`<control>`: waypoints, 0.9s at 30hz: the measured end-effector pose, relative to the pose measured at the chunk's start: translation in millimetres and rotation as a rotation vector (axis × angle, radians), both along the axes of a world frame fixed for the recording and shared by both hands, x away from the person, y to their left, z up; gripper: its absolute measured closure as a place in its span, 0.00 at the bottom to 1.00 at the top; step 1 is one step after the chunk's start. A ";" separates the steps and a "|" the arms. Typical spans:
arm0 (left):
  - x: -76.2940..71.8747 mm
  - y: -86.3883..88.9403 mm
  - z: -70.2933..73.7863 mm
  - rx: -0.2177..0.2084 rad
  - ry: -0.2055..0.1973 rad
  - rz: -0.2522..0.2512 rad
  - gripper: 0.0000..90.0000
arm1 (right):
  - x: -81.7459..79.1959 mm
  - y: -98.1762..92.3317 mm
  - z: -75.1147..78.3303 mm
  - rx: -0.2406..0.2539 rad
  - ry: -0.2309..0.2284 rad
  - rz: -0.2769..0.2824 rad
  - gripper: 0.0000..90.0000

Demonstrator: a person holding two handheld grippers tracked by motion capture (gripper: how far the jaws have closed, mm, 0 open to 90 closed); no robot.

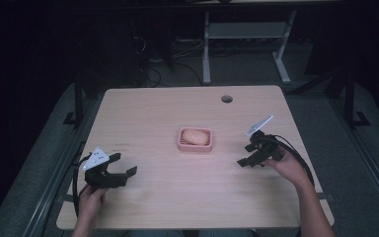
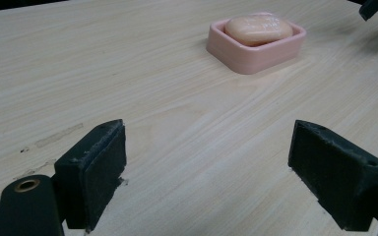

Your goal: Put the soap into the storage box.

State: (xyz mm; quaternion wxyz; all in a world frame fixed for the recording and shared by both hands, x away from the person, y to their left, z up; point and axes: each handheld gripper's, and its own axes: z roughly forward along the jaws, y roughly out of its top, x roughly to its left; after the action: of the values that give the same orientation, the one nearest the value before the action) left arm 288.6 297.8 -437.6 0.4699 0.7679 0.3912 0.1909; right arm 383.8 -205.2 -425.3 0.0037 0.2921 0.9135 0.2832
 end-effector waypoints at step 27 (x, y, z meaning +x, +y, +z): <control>0.5 -1.5 -1.3 0.013 0.001 -0.010 0.16 | -35.3 -29.6 -11.0 0.053 -0.023 -0.068 0.28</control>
State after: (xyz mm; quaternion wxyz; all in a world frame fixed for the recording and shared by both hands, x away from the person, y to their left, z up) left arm 289.1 296.3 -438.9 0.4657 0.7730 0.3862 0.1907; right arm 348.5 -234.8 -436.3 0.0162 0.3195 0.8951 0.3106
